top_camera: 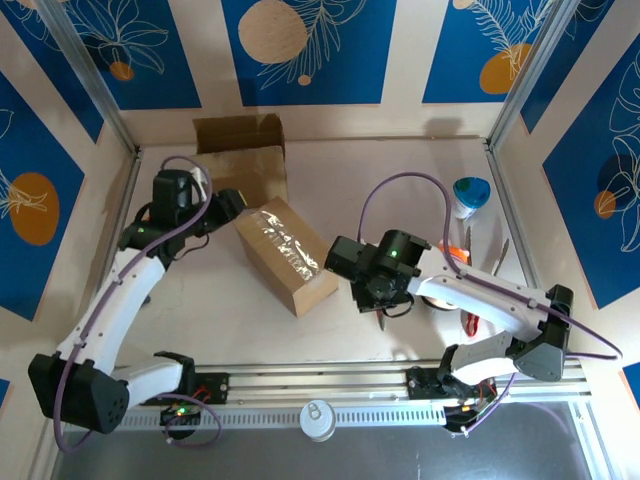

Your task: Unpack the express box

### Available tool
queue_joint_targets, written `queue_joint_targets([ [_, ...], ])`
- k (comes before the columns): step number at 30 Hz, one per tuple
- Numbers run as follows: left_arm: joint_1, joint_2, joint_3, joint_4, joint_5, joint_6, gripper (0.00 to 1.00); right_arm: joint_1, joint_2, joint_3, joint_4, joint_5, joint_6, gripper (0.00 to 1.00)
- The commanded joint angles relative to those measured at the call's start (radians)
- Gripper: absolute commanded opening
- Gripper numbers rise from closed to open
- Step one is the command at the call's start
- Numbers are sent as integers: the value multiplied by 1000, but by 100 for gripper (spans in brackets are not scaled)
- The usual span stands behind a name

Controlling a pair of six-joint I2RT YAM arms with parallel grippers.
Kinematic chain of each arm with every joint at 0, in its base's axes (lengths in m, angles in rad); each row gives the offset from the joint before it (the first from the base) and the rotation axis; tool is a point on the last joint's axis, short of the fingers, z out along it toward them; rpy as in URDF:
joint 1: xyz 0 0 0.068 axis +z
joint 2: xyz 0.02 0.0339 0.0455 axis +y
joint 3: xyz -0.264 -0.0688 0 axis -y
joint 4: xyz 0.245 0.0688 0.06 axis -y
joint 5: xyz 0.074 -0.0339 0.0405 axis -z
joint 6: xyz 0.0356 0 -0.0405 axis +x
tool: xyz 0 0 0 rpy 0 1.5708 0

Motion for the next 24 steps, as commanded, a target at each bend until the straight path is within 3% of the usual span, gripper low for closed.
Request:
queue_joint_targets([
  [1,29,85,84,-173,-153,158,35,-12,49,-15,106,15,55,0],
  [5,52,238,136,-149,-212,216,26,-18,133,-6,164,10,70,0],
  [10,53,350,138,-64,-236,233,24,-29,224,40,209,1,59,0],
  [24,42,344,-33,109,-44,239,25,-197,325,185,309,-56,-174,0],
])
